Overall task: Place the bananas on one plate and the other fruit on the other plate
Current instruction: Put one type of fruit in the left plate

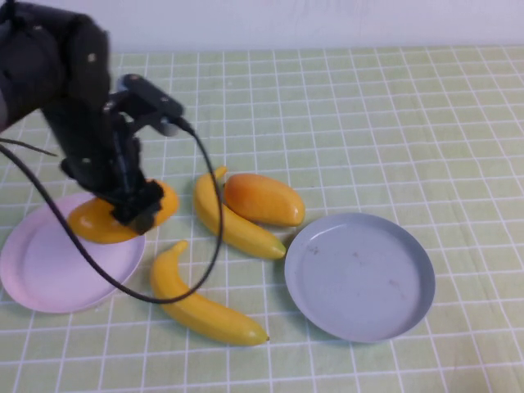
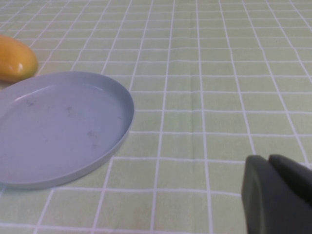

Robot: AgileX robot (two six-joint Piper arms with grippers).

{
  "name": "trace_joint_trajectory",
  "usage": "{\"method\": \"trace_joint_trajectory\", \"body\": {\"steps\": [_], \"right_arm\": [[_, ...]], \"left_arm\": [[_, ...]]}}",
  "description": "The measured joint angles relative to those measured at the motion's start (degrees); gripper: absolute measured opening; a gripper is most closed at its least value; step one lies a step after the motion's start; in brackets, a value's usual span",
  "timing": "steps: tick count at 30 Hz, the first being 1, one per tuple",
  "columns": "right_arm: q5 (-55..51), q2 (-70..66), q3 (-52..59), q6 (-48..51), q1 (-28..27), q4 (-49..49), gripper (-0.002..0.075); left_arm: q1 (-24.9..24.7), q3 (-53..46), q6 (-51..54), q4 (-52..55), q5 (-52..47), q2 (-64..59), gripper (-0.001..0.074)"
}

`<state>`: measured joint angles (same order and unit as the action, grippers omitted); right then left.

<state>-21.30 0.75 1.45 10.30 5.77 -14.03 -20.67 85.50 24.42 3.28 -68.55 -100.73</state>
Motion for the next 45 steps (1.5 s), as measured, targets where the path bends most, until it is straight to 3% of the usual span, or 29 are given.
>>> {"method": "trace_joint_trajectory", "body": {"steps": [9,15,19,25,34,39,45], "right_arm": [[0.00,0.00,0.00,0.00,0.00,0.00,-0.0016],[0.00,0.00,0.00,0.00,0.00,0.00,-0.0015],[0.00,0.00,0.00,0.00,0.00,0.00,-0.0015],[0.00,0.00,0.00,0.00,0.00,0.00,-0.0016],[0.00,0.00,0.00,0.00,0.00,0.00,-0.0016],[0.00,0.00,0.00,0.00,0.00,0.00,-0.0016],[0.00,0.00,0.00,0.00,0.00,0.00,-0.0015]], "left_arm": [[14.74,-11.24,-7.73,-0.88,11.20,0.13,0.0533],[17.44,-12.93,-8.41,-1.50,17.93,0.13,0.0533],[17.44,-12.93,-8.41,-2.02,19.18,-0.18,0.0538],[17.44,-12.97,-8.41,-2.10,19.07,-1.51,0.0633],[16.98,-9.86,-7.71,-4.29,17.37,2.02,0.0647],[12.61,-5.90,3.69,-9.19,14.77,3.08,0.0634],[3.00,-4.39,25.96,-12.66,14.31,2.61,0.0543]]}}
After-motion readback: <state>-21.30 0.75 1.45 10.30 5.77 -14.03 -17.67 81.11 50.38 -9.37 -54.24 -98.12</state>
